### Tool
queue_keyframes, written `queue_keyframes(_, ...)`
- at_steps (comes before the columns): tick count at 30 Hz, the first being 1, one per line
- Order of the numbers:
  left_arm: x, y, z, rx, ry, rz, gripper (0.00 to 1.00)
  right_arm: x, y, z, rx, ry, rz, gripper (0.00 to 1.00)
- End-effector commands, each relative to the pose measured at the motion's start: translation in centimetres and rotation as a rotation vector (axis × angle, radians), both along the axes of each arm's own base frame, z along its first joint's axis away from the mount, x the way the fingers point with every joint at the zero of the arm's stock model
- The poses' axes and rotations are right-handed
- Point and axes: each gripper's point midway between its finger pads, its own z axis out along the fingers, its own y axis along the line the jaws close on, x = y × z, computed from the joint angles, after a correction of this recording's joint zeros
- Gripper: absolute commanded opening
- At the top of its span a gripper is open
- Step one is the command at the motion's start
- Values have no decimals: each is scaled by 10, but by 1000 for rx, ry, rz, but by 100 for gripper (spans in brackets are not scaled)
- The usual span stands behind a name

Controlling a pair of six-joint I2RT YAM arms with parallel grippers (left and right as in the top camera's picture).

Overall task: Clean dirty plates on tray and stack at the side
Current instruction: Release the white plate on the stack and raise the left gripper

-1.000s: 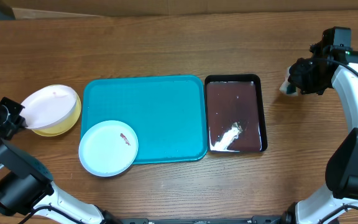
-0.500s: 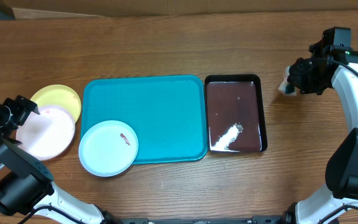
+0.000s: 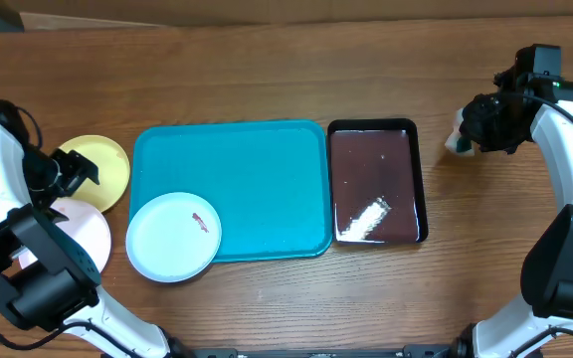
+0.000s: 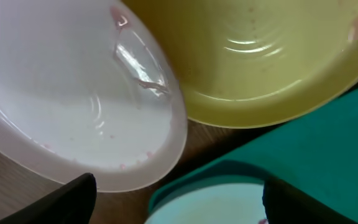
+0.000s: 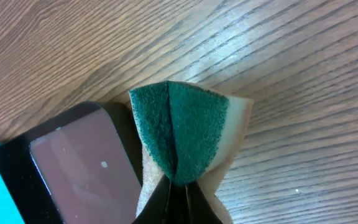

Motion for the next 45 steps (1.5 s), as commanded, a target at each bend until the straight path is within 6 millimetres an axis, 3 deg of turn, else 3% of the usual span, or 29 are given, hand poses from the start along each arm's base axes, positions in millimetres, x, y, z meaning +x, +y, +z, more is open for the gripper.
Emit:
queue_keyframes(1,-17,6,-28,43,61,43,78,1,3,0,5,-6,6,4)
queue_keyframes(4,-16,6,-42,51,47,64,63,2,3,1,5,-8,6,4)
queue_keyframes(12,0,5,-44,31,-25,67,23,1,3,0,5,-7,6,4)
queue_keyframes(21,-1,5,-56,42,-33,67,24,1,3,0,5,-7,6,4)
queue_keyframes(23,-1,6,-56,43,-35,67,7,2,3,1,5,-8,6,4)
queue_keyframes(24,-1,6,-56,44,-36,67,4,2,3,1,5,-8,6,4)
queue_keyframes(29,4,5,-54,33,-55,63,4,2,3,1,4,-10,6,4)
queue_keyframes(33,17,4,-34,7,-99,36,4,2,3,1,4,-12,6,4)
queue_keyframes(39,40,17,21,137,-113,-21,4,3,3,1,3,-16,6,4)
queue_keyframes(42,59,9,36,188,-148,-85,4,3,3,1,3,-16,6,4)
queue_keyframes(45,80,-7,38,211,-190,-140,4,3,3,1,4,-15,6,4)
